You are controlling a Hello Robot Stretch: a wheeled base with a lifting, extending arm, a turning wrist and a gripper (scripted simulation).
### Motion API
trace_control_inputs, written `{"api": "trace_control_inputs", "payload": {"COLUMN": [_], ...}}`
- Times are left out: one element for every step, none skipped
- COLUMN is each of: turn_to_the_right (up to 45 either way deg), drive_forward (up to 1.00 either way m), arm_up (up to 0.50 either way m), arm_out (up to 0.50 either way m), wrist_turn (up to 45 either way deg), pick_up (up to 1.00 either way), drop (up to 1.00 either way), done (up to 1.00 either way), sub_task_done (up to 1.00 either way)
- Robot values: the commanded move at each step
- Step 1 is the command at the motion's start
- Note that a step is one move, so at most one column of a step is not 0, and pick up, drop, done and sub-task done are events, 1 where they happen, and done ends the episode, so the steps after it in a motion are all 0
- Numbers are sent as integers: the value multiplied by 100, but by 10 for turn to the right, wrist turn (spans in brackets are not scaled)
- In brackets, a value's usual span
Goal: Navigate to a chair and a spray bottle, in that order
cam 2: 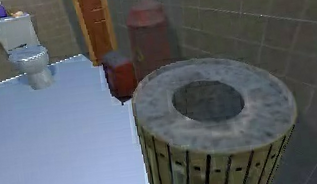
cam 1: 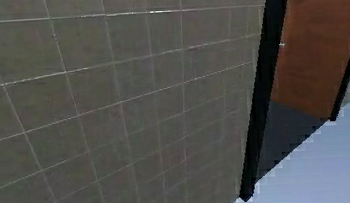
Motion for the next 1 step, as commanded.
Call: {"api": "trace_control_inputs", "payload": {"turn_to_the_right": [360], "drive_forward": [0], "arm_up": [0], "arm_out": [0], "wrist_turn": [0], "pick_up": [0], "drop": [0], "done": [0], "sub_task_done": [0]}}
